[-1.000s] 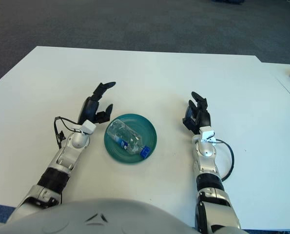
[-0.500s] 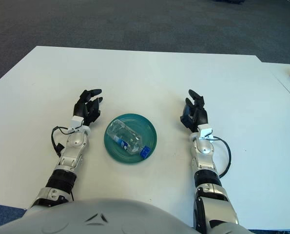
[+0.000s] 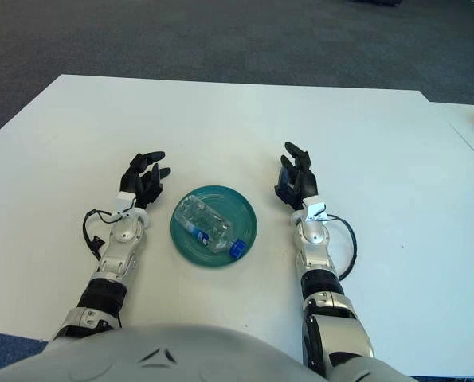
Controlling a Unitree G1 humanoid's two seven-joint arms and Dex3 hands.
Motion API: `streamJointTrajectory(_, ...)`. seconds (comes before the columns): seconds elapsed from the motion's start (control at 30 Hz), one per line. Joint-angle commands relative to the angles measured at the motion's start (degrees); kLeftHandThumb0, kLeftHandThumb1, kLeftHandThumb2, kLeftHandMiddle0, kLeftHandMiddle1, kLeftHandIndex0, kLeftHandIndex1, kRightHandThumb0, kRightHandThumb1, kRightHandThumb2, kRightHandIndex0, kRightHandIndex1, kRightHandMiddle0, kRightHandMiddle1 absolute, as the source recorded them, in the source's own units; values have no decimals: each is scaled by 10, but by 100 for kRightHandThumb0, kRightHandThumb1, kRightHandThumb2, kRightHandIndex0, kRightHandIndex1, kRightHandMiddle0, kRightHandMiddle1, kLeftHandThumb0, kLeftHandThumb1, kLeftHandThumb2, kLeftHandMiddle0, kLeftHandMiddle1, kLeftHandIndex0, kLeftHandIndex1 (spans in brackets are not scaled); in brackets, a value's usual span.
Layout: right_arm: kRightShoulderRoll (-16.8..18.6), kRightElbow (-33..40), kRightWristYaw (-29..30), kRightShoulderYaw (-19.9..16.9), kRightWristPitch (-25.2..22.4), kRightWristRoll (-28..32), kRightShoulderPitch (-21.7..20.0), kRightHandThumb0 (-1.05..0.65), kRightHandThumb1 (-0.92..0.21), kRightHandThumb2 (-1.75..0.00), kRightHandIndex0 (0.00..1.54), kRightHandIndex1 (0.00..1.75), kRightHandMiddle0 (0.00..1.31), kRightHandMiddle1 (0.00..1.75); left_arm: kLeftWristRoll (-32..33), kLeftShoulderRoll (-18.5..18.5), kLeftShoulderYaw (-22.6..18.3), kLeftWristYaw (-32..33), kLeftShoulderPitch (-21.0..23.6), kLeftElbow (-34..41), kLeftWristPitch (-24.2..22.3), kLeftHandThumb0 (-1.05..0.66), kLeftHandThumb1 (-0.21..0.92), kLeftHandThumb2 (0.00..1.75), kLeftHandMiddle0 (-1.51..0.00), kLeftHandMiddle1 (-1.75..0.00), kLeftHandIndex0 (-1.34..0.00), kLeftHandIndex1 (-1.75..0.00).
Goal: Put the bottle into the plate.
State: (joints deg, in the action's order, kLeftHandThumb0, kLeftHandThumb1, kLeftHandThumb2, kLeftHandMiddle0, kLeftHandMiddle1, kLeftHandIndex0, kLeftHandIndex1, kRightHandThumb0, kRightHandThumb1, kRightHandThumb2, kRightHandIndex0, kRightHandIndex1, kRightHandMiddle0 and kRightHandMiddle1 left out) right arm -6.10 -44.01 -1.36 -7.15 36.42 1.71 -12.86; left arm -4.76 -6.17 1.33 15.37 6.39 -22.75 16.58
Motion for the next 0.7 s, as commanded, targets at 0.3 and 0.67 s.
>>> streamJointTrajectory(0.3, 42, -43, -36, 5, 26, 25, 53, -75, -92, -89, 32, 0, 0, 63, 29, -10, -9, -26, -23, -63, 17, -59, 92, 69, -82, -57, -58, -99)
streamJointTrajectory(0.67, 45, -24, -46, 6, 26, 27, 68, -71, -92, -87, 31, 0, 0, 63, -16, 2, -4, 1, -25, -111, 10, -63, 92, 77, -72, -49, -48, -91)
